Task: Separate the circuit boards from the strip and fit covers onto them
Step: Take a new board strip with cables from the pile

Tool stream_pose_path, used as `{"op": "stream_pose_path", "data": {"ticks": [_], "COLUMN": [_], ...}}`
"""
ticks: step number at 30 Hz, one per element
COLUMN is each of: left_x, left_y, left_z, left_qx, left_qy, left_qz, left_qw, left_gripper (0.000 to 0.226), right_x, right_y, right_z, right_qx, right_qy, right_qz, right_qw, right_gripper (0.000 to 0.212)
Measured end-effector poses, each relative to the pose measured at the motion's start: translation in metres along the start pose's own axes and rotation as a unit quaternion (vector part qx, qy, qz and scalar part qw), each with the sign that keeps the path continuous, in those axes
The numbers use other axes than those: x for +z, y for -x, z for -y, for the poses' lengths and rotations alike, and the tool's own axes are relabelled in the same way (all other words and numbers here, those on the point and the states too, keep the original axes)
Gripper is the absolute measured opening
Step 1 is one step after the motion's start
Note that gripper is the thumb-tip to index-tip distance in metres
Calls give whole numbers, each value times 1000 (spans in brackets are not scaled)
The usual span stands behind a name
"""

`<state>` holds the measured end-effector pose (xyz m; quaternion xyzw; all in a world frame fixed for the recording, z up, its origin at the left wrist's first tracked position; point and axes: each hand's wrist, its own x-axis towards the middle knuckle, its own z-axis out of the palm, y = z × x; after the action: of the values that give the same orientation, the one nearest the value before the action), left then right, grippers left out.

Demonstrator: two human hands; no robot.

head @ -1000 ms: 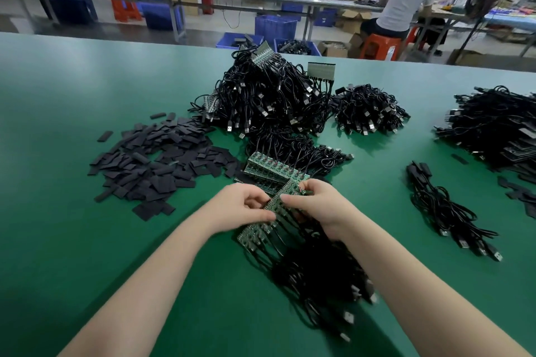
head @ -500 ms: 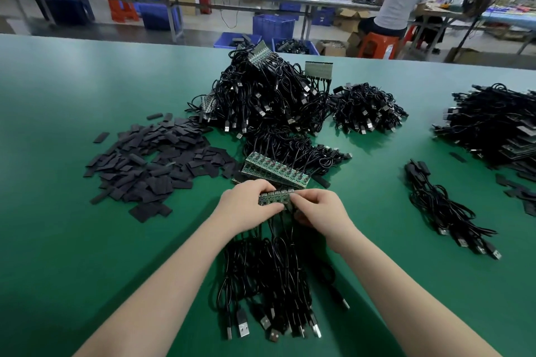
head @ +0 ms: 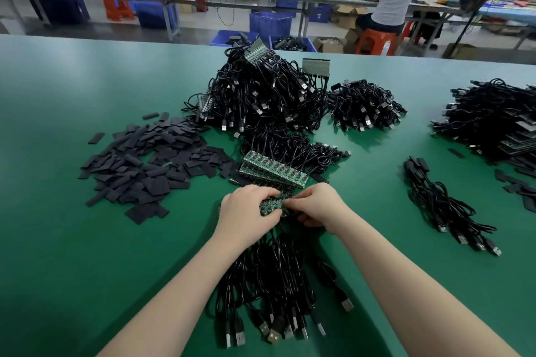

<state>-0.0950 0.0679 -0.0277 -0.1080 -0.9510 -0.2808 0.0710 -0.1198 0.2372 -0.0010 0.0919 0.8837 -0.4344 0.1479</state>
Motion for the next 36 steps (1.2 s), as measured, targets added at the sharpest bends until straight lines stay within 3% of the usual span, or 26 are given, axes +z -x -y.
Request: {"op": "stream_pose_path", "data": {"ticks": [5, 13, 18, 21, 24, 26, 28, 31, 33, 36], "left_x": [4, 6, 8, 7, 3, -1, -5, -5, -4, -2], "left_y": [4, 0, 1, 1, 1, -1, -2, -2, -1, -1], "left_z": [2, 3, 4, 4, 4, 4, 5, 6, 5, 3], "left_qx": [16, 23, 32, 31, 15, -23, -51, -8, 19, 25], "left_qy": [18, 22, 24, 35, 77, 146, 194, 123, 101, 120], "left_qz": [-17, 5, 4, 13, 3, -8, 10, 54, 43, 39], "left_qw": [1000, 999, 999, 999, 997, 989, 980, 991, 994, 992], "left_gripper": [34, 30, 24, 28, 27, 25, 25, 26, 19, 19], "right_x": [0, 5, 7, 3, -5, -15, -26, -40, -44, -47], "right_y": [-6, -18, -19, -8, 16, 32, 47, 74, 91, 106], "right_z": [4, 19, 18, 6, -6, -7, -1, 25, 47, 73], "right_qx": [9, 109, 89, 31, -6, -39, -107, -269, -352, -397], "right_qy": [30, 57, 81, 48, -153, -229, -232, -215, -204, -209], "right_qz": [-8, 18, 5, -5, 0, -52, -164, -302, -321, -279], "right_qw": [999, 992, 993, 998, 988, 971, 953, 889, 855, 849], "right_gripper": [20, 31, 26, 19, 17, 16, 11, 10, 13, 14]}}
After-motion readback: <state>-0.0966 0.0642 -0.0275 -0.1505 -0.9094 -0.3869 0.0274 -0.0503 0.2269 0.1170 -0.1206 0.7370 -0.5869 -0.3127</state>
